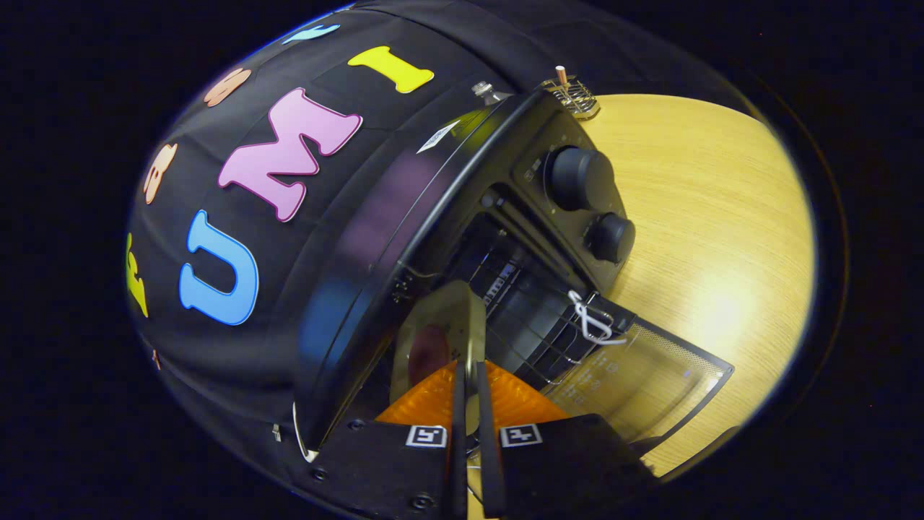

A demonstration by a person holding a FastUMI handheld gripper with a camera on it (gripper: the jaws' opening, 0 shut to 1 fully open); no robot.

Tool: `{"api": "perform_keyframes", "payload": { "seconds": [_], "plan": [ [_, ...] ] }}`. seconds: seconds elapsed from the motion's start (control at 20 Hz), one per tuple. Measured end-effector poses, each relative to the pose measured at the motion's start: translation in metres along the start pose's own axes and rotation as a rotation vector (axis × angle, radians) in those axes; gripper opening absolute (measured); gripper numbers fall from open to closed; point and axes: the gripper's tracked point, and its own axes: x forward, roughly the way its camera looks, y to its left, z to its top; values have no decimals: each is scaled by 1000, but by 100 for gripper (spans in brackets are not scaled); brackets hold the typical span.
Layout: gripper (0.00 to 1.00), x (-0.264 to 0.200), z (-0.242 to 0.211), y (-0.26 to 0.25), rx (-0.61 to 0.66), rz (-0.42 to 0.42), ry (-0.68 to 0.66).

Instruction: Open the toaster oven, put the food inside, and close the toaster oven door.

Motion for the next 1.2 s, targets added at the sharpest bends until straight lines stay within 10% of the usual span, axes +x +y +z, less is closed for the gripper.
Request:
{"api": "perform_keyframes", "payload": {
  "seconds": [0.05, 0.2, 0.3, 1.2],
  "plan": [
    [15, -13, 2, 3, 3, 22, 13],
    [87, -14, -10, 1, -43, 23, 39],
    [94, -24, -15, -3, -76, 21, 52],
    [99, -116, -65, -104, -696, -84, 208]
  ]
}}
